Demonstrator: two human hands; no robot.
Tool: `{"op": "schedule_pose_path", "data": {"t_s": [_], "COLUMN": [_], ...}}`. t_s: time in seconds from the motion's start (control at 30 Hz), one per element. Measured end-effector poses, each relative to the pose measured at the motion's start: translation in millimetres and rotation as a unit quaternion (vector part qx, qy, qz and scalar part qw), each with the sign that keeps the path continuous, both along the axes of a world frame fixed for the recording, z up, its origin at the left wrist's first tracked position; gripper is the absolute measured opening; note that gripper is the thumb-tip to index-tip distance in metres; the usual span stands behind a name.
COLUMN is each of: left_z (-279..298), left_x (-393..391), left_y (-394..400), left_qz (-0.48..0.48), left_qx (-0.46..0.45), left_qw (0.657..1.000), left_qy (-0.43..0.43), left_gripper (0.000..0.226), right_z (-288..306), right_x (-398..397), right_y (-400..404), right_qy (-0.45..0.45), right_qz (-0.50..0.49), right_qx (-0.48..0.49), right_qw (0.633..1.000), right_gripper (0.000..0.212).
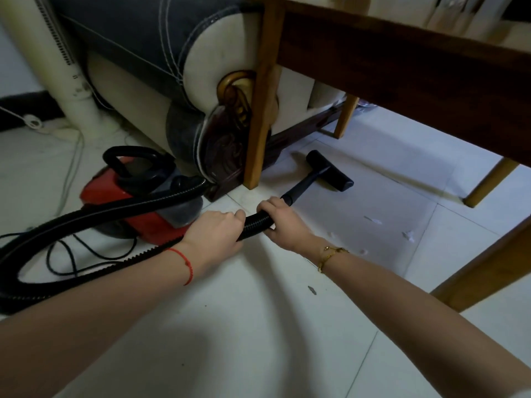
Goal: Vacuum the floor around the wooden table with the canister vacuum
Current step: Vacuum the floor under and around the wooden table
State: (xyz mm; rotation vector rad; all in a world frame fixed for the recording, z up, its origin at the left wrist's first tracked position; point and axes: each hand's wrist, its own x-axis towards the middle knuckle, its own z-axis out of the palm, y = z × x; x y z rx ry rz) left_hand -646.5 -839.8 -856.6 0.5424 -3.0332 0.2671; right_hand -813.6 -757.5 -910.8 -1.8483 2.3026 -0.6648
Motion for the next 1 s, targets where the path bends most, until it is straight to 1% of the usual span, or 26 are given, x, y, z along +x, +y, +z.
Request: {"op": "schedule_pose_path", "data": {"t_s": [0.1, 0.23, 0.37, 0.47, 0.57, 0.67, 0.73, 0.77, 0.87, 0.93, 1.0], "left_z": [-1, -3, 16, 39, 70, 104, 127, 139, 180, 203, 226], "left_x": [19, 34, 43, 49, 57, 60, 60, 60, 61, 63, 65], "left_y": [-1, -8, -3, 11, 23, 41, 53, 57, 67, 72, 76], "left_qz": [0.016, 0.046, 0.046, 0.039, 0.017, 0.052, 0.093, 0.117, 0.156, 0.165, 0.169], "left_qx": [-0.008, 0.003, 0.034, 0.063, 0.06, 0.088, 0.108, 0.13, 0.189, 0.208, 0.225], "left_qw": [1.0, 0.999, 0.998, 0.997, 0.997, 0.993, 0.989, 0.984, 0.97, 0.964, 0.959], "left_qy": [-0.013, -0.013, -0.016, 0.004, 0.048, 0.061, 0.037, 0.014, -0.001, -0.009, -0.034], "left_gripper": [0.024, 0.024, 0.026, 0.027, 0.038, 0.037, 0.031, 0.028, 0.027, 0.028, 0.028], "right_z": [-5, -12, 9, 38, 73, 108, 131, 145, 185, 210, 231], "right_x": [17, 34, 44, 47, 49, 56, 63, 68, 78, 83, 86], "right_y": [-10, -23, -17, -3, 10, 19, 23, 25, 35, 41, 47], "right_qy": [-0.007, -0.033, -0.063, -0.076, -0.084, -0.083, -0.071, -0.068, -0.072, -0.078, -0.092], "right_qz": [0.018, 0.013, 0.019, 0.033, 0.058, 0.058, 0.054, 0.05, 0.024, 0.023, 0.033], "right_qx": [-0.007, -0.015, 0.003, 0.039, 0.066, 0.096, 0.109, 0.114, 0.141, 0.156, 0.169], "right_qw": [1.0, 0.999, 0.998, 0.996, 0.993, 0.99, 0.99, 0.99, 0.987, 0.984, 0.981], "right_gripper": [0.024, 0.022, 0.025, 0.028, 0.028, 0.042, 0.047, 0.046, 0.036, 0.03, 0.022]}}
